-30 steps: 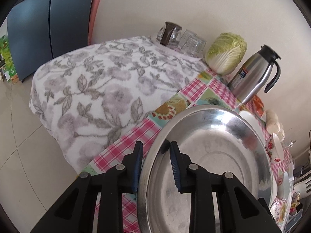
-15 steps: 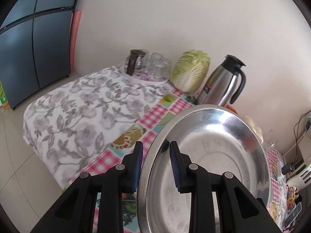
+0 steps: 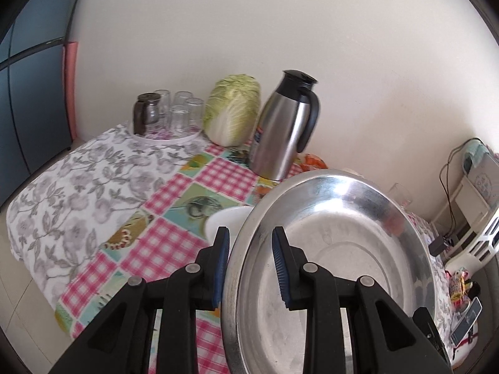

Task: Organize plates and bowls
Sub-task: 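Lift the steel basin with both grippers and carry it across the table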

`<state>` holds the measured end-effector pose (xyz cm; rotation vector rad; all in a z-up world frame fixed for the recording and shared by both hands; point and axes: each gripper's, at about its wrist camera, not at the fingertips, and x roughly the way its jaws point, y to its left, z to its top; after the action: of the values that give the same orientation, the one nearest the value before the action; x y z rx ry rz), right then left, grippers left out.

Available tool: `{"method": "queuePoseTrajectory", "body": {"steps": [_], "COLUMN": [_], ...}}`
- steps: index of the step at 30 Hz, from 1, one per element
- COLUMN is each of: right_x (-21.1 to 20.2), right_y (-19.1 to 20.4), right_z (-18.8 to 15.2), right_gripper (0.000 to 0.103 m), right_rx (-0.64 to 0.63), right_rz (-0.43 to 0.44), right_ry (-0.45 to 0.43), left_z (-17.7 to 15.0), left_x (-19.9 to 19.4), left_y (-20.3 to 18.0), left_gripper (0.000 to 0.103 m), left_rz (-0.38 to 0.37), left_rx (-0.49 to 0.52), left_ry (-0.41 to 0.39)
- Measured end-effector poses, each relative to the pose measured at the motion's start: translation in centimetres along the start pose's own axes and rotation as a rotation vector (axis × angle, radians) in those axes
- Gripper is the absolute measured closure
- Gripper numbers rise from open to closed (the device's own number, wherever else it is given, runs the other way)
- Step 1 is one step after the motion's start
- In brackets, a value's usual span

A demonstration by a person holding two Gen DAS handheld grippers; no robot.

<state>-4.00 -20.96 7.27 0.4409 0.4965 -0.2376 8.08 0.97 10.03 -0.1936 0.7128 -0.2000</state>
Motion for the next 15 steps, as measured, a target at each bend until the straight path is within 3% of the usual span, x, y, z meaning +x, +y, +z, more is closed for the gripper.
{"method": "queuePoseTrajectory", "body": {"steps": [8,15], "right_x": [-0.9,-0.2], "right_y": [-4.3,-6.1], "right_z": [1.2,0.9], "right_gripper": [0.085,0.084], "right_rx": [0.05,0.056], "right_rz": [-0.076,-0.121], "right_ry": [-0.028,0.005], "left_z": [-1.6,-3.1], "left_x": [1.8,3.6], "left_y": [-5.1,-5.7], "left_gripper": [0.074,0.074], "left_rz": [-0.044,-0.048], "left_rx": [0.09,0.098], "left_ry": [0.036,0.084]}}
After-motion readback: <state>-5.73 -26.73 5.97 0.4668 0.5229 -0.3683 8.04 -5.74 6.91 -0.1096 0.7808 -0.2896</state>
